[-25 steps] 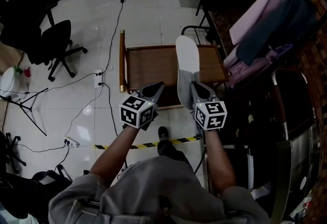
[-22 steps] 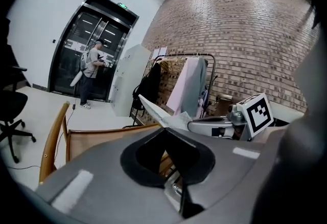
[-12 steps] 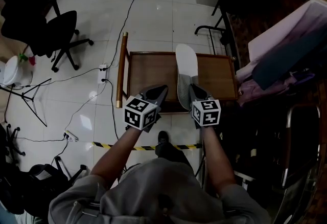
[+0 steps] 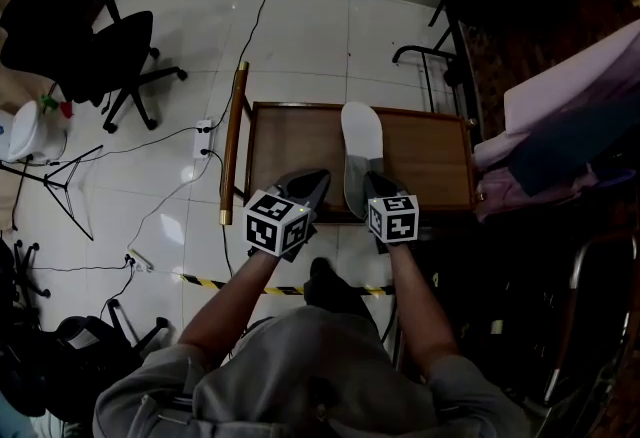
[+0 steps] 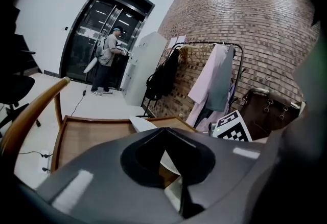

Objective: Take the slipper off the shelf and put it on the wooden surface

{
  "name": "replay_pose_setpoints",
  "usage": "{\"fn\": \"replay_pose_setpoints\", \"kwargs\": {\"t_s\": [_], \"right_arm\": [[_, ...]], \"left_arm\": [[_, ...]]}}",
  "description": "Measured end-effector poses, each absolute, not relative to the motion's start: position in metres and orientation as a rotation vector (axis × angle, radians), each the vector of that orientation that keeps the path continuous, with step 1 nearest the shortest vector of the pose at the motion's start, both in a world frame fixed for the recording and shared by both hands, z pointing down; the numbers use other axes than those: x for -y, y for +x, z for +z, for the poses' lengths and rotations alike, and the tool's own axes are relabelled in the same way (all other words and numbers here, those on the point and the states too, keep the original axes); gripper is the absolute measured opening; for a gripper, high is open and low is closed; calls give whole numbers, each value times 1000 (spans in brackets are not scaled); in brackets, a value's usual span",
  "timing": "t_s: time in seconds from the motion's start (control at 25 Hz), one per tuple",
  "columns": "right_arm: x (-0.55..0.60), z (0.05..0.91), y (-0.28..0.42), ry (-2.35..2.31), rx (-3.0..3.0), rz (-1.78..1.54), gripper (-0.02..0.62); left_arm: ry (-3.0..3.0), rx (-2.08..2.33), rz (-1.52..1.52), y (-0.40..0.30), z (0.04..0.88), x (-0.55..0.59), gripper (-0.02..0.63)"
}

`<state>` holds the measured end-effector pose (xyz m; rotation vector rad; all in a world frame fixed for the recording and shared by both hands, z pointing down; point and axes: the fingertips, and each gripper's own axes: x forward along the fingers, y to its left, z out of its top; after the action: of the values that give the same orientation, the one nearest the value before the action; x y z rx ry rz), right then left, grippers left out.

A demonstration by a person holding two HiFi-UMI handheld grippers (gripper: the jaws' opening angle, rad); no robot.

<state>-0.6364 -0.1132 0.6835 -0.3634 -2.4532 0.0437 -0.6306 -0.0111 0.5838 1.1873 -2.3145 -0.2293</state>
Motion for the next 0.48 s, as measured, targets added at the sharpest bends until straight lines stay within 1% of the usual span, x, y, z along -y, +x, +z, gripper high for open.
{"fn": "replay_pose_setpoints", "kwargs": {"t_s": [0.2,0.36,0.48], "right_arm": [[108,704,-641,-399,2418,34,18],[103,697,-641,-433,2427,51,80],[102,675,-640,-444,2452,78,84]], "left_arm": [[1166,2309,-231,-630,594,11,-6],[1148,2313,-247,-629,585,6,-6],[1145,2327,-252,-628,570,5,-6]]}}
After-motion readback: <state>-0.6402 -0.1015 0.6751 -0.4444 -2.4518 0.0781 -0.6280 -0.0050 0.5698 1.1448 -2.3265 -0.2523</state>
